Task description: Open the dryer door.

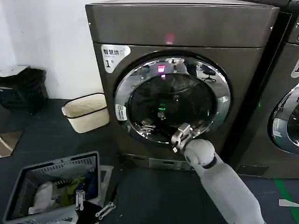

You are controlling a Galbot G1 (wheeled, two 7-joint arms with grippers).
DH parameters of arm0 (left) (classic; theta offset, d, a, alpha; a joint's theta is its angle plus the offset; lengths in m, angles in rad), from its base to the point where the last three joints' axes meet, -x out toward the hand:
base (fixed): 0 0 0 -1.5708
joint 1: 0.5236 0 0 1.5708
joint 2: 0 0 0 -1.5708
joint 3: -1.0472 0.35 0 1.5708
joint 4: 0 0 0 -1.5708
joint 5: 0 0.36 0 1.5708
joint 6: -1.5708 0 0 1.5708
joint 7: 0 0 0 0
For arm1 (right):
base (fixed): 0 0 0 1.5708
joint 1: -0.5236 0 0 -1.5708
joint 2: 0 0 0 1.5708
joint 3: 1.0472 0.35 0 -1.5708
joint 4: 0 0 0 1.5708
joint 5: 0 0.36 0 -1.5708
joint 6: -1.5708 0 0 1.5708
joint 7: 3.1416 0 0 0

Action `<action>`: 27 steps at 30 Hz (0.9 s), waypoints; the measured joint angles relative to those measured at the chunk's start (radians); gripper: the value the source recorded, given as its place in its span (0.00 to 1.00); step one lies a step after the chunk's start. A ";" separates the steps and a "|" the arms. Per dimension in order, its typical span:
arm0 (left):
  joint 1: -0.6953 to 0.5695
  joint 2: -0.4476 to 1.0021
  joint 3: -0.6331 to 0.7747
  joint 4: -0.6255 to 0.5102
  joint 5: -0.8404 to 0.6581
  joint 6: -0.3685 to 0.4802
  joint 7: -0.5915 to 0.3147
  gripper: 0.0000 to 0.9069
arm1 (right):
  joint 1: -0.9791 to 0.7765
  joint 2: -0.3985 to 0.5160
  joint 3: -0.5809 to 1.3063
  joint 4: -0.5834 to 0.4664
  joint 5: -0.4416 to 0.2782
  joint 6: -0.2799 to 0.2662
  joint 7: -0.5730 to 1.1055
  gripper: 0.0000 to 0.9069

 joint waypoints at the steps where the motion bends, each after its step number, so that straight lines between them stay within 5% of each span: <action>1: 0.000 0.000 0.000 0.000 0.001 0.000 0.000 1.00 | 0.003 0.003 -0.004 -0.003 0.000 0.000 0.000 1.00; 27: -0.002 -0.001 -0.014 -0.002 0.003 0.005 0.000 1.00 | 0.106 0.076 -0.089 -0.113 0.013 -0.011 -0.062 1.00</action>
